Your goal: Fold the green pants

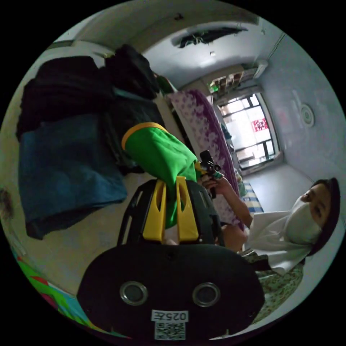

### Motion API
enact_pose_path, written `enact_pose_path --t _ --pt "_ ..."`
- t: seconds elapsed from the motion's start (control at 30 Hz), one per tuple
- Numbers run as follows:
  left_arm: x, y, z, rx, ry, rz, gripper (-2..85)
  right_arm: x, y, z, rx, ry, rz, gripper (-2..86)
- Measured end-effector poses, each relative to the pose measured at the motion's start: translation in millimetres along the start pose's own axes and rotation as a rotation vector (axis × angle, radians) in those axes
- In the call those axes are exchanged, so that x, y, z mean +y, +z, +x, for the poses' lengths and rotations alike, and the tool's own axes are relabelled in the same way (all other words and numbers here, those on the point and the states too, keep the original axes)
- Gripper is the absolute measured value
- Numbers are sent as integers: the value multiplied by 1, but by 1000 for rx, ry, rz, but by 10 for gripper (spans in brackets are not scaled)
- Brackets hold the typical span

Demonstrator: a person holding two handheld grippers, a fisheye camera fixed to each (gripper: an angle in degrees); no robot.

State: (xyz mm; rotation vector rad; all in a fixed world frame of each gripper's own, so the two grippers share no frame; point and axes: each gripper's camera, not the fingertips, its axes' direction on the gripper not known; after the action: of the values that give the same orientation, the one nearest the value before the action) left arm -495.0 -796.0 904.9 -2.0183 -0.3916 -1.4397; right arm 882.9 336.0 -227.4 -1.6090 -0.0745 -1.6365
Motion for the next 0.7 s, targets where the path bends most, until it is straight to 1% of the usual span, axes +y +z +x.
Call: enact_pose_path --t 0.07,0.17,0.33,0.4,0.5,0.6,0.67,0.7 --pt "22 -65 7 -26 -37 111 1 -36 28 -49 36 -84 -94 16" --pt "51 -126 20 -85 -71 210 -1 -59 52 -84 38 -100 -164 16" --pt "85 -179 39 -112 -130 257 -2 -57 52 -106 -25 -56 -204 16" --pt "89 -189 49 -83 -133 251 -3 -51 36 -119 -52 -43 -195 16" --pt "78 -204 81 -42 -84 254 -2 -46 -5 -159 -69 -57 -161 16" --pt "48 -219 124 -17 -6 272 -2 -49 -57 -225 -48 -104 -124 16" --pt "12 -233 165 8 62 289 -2 -55 -101 -297 0 -179 -75 15" --pt "1 -237 176 14 83 295 -2 -57 -112 -316 14 -199 -62 16"
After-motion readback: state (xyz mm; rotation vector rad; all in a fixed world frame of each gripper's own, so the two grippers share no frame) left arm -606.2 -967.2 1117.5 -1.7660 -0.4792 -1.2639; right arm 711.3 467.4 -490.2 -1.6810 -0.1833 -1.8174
